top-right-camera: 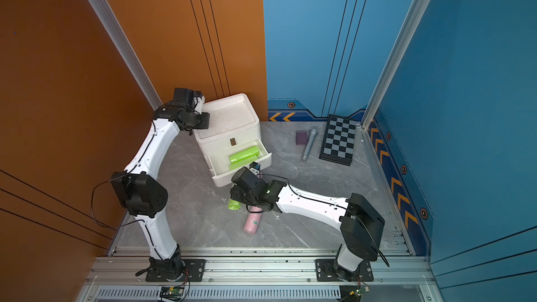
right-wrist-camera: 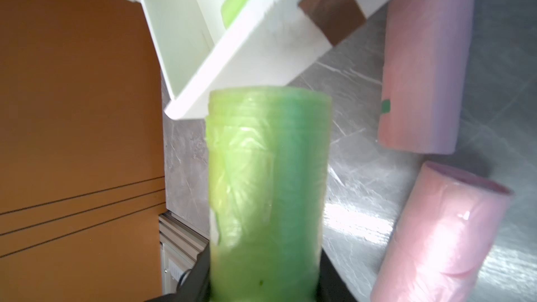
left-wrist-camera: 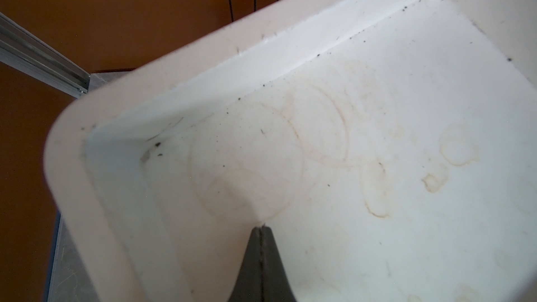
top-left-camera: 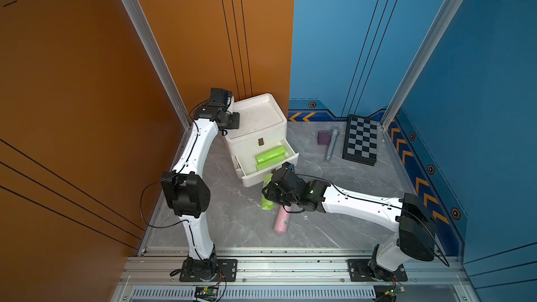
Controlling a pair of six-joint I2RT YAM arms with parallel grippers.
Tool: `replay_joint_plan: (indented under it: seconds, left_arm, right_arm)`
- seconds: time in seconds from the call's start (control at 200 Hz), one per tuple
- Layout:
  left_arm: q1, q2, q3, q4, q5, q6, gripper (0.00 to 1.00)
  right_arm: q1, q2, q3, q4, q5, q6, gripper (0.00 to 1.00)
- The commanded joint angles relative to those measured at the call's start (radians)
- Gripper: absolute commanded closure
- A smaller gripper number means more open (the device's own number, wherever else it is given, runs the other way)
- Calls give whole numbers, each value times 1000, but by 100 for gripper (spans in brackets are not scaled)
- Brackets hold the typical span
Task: Sort the rolls of trash bags by color and place them into the drawer
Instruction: Place the roll of trash bags in the drawer.
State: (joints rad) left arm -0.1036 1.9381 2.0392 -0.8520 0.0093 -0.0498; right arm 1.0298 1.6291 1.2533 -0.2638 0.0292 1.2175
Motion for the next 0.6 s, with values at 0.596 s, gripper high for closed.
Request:
replay_joint_plan:
  seconds: [0.596]
  left_arm:
    - [8,110,-76,-308,24,-3,100]
  right_arm:
    - [-112,357,460,201,408,182,57]
